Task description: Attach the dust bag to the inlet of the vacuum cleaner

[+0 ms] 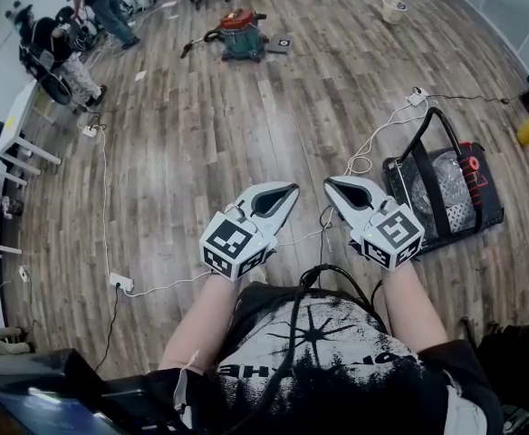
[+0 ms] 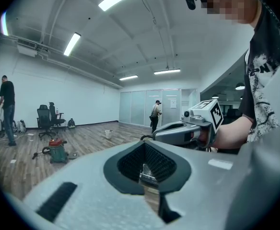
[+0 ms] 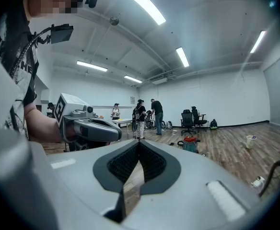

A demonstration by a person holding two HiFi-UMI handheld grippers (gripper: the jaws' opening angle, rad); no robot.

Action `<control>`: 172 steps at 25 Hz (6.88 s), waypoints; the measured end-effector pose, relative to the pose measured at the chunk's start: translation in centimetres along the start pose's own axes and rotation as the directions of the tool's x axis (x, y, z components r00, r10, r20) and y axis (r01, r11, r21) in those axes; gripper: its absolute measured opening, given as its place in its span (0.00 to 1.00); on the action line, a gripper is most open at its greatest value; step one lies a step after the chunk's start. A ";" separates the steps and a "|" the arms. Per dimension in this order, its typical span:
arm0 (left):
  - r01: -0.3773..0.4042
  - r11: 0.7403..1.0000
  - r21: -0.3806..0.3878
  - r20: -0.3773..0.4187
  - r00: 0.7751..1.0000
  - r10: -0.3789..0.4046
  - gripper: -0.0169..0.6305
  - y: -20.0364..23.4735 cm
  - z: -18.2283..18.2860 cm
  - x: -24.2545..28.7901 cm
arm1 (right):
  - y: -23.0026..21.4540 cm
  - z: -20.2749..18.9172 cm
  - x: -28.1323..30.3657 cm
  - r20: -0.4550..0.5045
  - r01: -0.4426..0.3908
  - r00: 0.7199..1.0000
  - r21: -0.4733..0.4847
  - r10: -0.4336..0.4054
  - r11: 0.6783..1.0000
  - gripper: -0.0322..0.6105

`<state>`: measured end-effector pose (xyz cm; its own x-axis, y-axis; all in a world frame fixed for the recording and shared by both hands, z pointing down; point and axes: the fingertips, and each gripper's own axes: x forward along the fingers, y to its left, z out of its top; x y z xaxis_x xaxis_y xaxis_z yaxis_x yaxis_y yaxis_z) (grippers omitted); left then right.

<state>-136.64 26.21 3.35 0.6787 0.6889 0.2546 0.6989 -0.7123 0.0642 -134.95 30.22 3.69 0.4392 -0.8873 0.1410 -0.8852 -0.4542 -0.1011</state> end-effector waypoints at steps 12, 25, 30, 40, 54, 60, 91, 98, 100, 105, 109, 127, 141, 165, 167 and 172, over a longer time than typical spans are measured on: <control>0.007 1.000 0.022 -0.008 1.000 -0.007 0.03 1.1 -0.2 0.6 | -1.3 -0.9 0.7 0.028 0.030 0.999 -0.010 -0.030 0.999 0.06; 0.100 0.995 -0.003 0.005 0.995 -0.100 0.03 15.0 0.1 2.3 | -6.9 0.3 13.4 -0.019 0.115 0.993 0.005 -0.115 0.993 0.06; 0.153 0.988 -0.002 -0.005 0.988 -0.153 0.03 22.3 1.0 2.5 | -9.1 2.4 20.2 -0.017 0.137 0.991 0.033 -0.136 0.990 0.06; 0.204 0.979 0.013 -0.011 0.979 -0.204 0.03 32.4 1.8 1.8 | -11.8 4.7 30.1 -0.014 0.163 0.987 0.021 -0.163 0.986 0.06; 0.184 0.983 -0.017 -0.002 0.983 -0.184 0.03 38.2 2.6 2.9 | -14.9 5.5 34.0 -0.034 0.141 0.989 0.002 -0.141 0.990 0.06; 0.158 0.987 -0.017 -0.016 0.987 -0.158 0.03 40.2 2.0 6.7 | -19.6 4.3 34.9 -0.031 0.114 0.993 0.014 -0.113 0.993 0.06; 0.151 0.989 0.003 -0.063 0.987 -0.150 0.03 47.2 8.4 35.5 | -48.0 5.4 32.6 0.009 0.053 0.999 0.017 -0.053 0.998 0.06; 0.212 0.977 0.005 -0.040 0.977 -0.211 0.03 51.9 9.7 38.3 | -51.9 6.9 36.2 -0.006 0.113 0.994 0.000 -0.113 0.994 0.06; 0.235 0.972 0.003 -0.043 0.971 -0.234 0.03 53.6 10.0 39.3 | -53.2 7.8 37.6 -0.007 0.133 0.991 -0.004 -0.133 0.991 0.06; 0.283 0.959 0.006 -0.034 0.959 -0.283 0.03 58.1 11.2 41.1 | -56.2 9.2 41.8 -0.023 0.161 0.987 -0.020 -0.161 0.987 0.06; 0.314 0.949 0.006 -0.036 0.949 -0.314 0.03 62.2 11.7 41.8 | -58.4 10.4 45.8 -0.020 0.180 0.983 -0.027 -0.181 0.983 0.06; 0.377 0.926 -0.027 -0.004 0.926 -0.377 0.03 75.3 13.3 45.3 | -66.0 11.9 55.8 -0.091 0.249 0.963 -0.075 -0.255 0.966 0.06; 0.262 0.965 -0.031 -0.047 0.964 -0.263 0.03 78.7 15.3 58.8 | -80.8 11.9 54.7 -0.076 0.151 0.985 -0.071 -0.157 0.986 0.06; 0.183 0.983 -0.002 -0.064 0.981 -0.183 0.03 80.5 20.2 77.5 | -100.7 12.6 50.7 -0.050 0.150 0.986 -0.113 -0.157 0.982 0.06; 0.180 0.984 -0.011 -0.058 0.982 -0.181 0.03 81.8 20.2 78.1 | -101.4 12.5 51.9 -0.059 0.135 0.988 -0.115 -0.142 0.984 0.06; 0.185 0.982 -0.034 -0.049 0.981 -0.186 0.03 87.0 19.7 80.4 | -104.8 12.5 56.4 -0.076 0.116 0.989 -0.123 -0.126 0.986 0.06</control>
<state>-16.83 22.29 10.40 0.5249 0.8020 0.2852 0.8041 -0.5771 0.1429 -15.55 26.76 9.97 0.5339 -0.8144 0.2274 -0.8405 -0.5404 0.0379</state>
